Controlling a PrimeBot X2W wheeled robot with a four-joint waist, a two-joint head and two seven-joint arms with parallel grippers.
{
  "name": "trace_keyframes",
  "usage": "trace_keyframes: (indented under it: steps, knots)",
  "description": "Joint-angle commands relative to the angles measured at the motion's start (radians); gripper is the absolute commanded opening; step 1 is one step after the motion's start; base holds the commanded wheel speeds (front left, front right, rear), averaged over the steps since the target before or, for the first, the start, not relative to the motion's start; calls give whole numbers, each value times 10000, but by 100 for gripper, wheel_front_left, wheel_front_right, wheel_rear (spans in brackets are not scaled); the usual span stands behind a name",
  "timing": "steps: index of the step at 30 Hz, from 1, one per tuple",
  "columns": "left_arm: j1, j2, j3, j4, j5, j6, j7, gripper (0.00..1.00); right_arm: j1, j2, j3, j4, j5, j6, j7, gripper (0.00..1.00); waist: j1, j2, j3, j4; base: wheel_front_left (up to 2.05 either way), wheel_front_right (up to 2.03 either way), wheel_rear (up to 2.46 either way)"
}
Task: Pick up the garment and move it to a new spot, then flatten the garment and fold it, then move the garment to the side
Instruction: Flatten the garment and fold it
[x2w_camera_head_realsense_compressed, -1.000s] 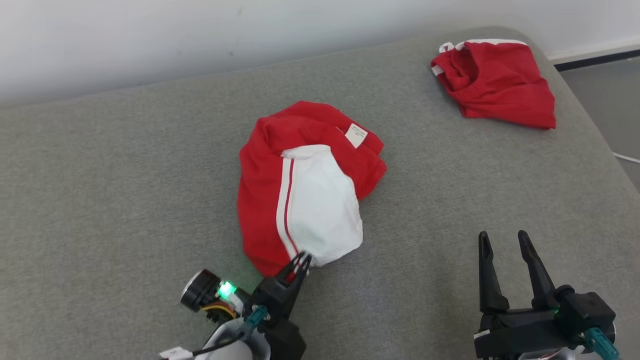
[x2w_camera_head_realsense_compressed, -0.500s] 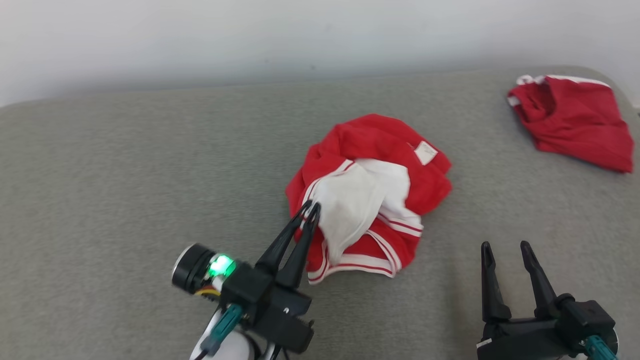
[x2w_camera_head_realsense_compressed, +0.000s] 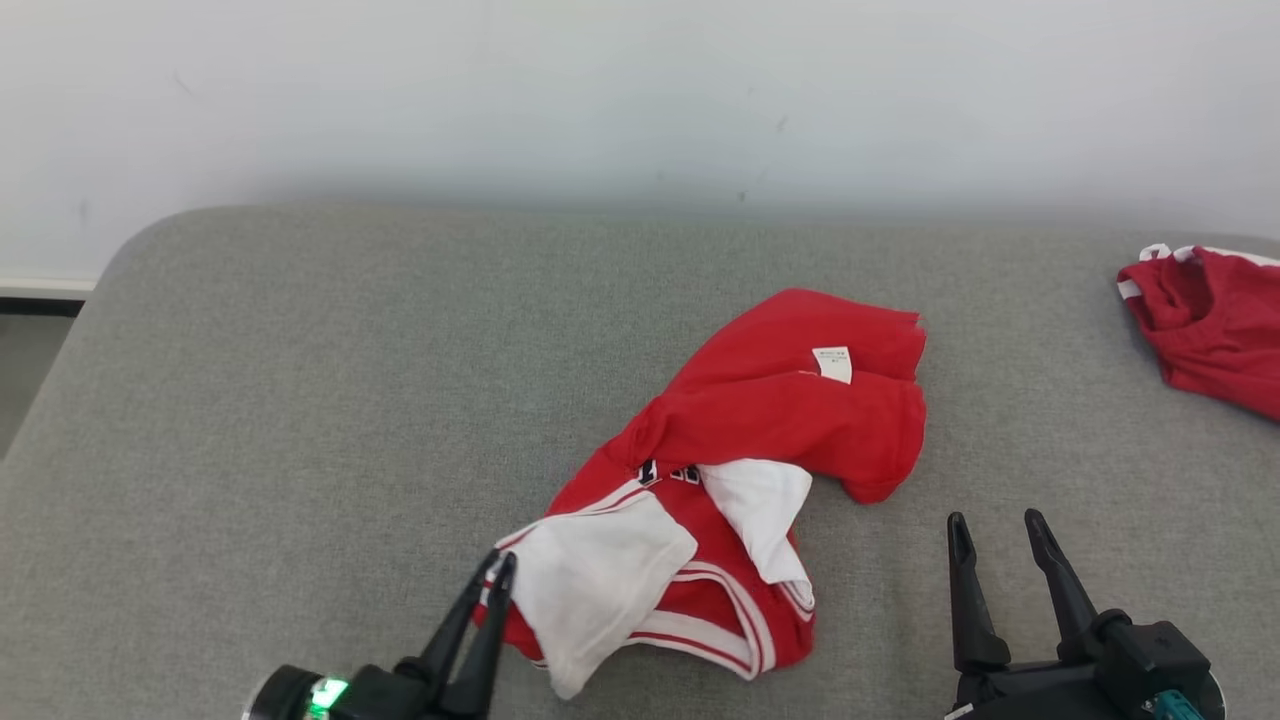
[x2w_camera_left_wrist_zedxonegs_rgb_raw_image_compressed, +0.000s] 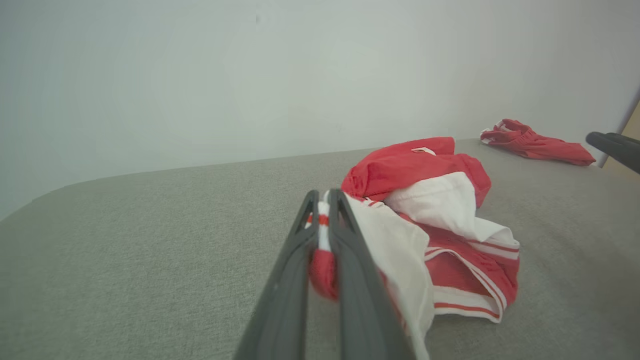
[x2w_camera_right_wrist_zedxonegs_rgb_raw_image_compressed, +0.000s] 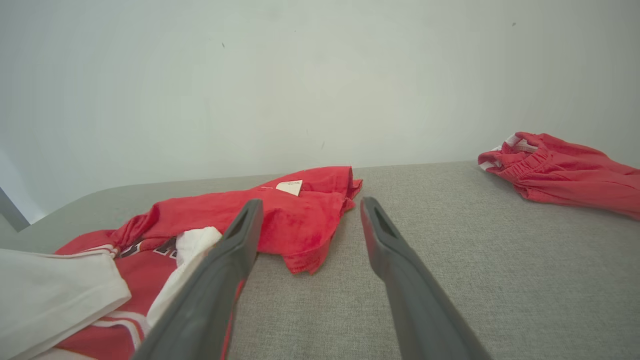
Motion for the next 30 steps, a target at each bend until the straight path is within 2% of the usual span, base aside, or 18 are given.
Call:
trace_keyframes:
  steps: [1, 8, 17, 23, 26, 27, 28, 29, 30]
  knots:
    - [-7, 136, 160, -82, 2, -9, -30, 0, 104, 22, 12, 19, -36, -26, 0, 100, 2, -1, -140, -51, 0, 0, 0]
    - [-1435, 794, 613, 63, 270, -308, -30, 0, 2, 20, 31, -17, -30, -26, -1, 100, 2, -1, 0, -688, 0, 0, 0]
    - [-4705, 2461, 911, 1867, -205, -668, -30, 0, -431, 26, 26, -152, -4, -26, 1, 100, 2, -1, 903, -1805, 0, 0, 0]
    - [-6505, 3469, 309, 3585, -725, -675, -28, 0, -733, 28, -21, -253, 42, -26, 1, 100, 2, -1, 1613, -2360, 0, 0, 0]
    - [-7243, 3696, -69, 4353, -952, -678, -30, 0, -905, 29, 2, -294, 31, -26, 1, 100, 2, -1, 1863, -2478, 0, 0, 0]
    - [-7380, 3763, -212, 4592, -895, -678, -30, 24, -934, 22, 0, -291, 34, -26, 1, 100, 2, -1, 1921, -2503, 0, 0, 0]
    - [-7538, 3764, -316, 4743, -857, -679, -30, 78, -954, 26, -9, -293, 36, -26, 1, 100, 2, -1, 1953, -2505, 0, 0, 0]
    - [-7647, 3744, -371, 4911, -875, -679, -30, 100, -965, 26, -26, -296, 36, -26, 1, 100, 2, -1, 1969, -2498, 0, 0, 0]
    - [-7715, 3715, -419, 5050, -925, -679, -30, 100, -964, 25, -44, -296, 27, -26, 1, 100, 2, -1, 1970, -2480, 0, 0, 0]
